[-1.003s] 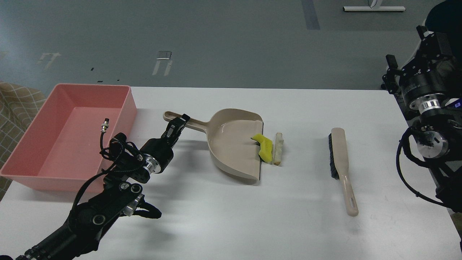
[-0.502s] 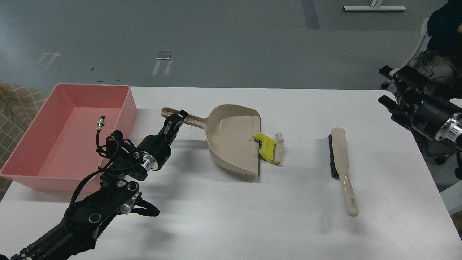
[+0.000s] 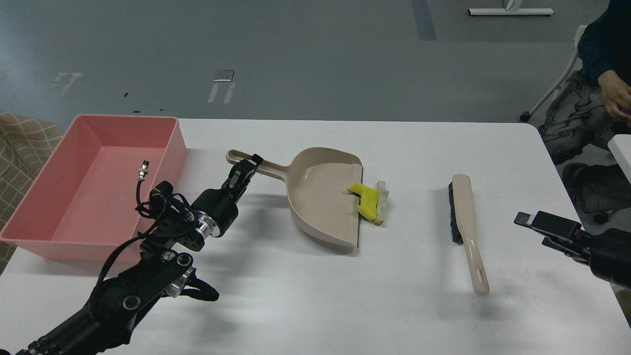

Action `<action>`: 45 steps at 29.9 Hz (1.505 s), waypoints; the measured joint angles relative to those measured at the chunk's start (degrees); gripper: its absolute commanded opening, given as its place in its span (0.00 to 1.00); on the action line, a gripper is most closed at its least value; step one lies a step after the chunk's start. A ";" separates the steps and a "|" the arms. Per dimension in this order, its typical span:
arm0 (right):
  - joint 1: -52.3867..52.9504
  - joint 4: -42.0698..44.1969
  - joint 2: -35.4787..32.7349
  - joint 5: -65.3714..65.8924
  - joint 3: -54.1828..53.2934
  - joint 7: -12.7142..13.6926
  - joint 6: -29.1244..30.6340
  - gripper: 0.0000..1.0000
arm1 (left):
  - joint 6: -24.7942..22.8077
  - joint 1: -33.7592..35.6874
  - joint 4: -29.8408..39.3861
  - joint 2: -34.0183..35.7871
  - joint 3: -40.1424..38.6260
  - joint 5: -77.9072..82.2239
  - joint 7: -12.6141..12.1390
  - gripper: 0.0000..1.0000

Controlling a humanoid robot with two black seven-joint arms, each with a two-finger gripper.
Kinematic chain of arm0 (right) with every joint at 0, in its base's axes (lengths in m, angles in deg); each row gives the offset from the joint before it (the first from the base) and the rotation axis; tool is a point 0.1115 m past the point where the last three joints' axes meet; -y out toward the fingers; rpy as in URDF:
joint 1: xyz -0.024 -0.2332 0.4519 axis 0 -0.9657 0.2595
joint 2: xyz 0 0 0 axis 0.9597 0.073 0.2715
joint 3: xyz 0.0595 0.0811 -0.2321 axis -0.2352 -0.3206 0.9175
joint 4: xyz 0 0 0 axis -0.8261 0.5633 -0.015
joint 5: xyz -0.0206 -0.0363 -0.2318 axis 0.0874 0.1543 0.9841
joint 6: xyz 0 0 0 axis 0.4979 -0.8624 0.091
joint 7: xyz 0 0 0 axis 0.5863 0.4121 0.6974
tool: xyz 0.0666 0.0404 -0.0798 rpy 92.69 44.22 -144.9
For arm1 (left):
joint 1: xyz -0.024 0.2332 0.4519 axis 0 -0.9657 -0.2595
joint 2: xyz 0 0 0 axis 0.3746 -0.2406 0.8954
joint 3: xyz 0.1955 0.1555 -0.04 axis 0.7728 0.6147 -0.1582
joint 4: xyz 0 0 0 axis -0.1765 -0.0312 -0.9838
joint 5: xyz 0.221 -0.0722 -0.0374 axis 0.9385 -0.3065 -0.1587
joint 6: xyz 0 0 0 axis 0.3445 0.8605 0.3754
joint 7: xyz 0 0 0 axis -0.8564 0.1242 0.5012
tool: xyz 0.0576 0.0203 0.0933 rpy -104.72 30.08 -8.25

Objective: Sweep and dump garbage into bin
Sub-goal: 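Lower the right gripper to the brush handle and grasp it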

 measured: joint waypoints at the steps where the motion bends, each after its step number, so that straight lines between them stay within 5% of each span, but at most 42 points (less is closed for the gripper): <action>1: -0.26 0.08 0.51 0.25 0.01 0.03 -0.05 1.00 | 0.00 -0.07 0.08 0.02 0.06 0.00 0.06 0.00; 25: -2.00 0.91 11.66 0.79 0.30 4.58 -0.15 0.94 | 0.00 0.16 0.52 0.36 0.13 0.01 0.31 0.00; 41: -2.10 1.02 13.62 0.72 0.30 4.89 -0.15 0.93 | 0.25 -0.76 -0.49 2.11 0.54 4.32 3.36 0.00; 45: -2.27 1.02 13.77 0.71 0.30 5.00 -0.15 0.73 | 0.28 -0.81 -0.85 2.36 0.66 4.38 3.83 0.00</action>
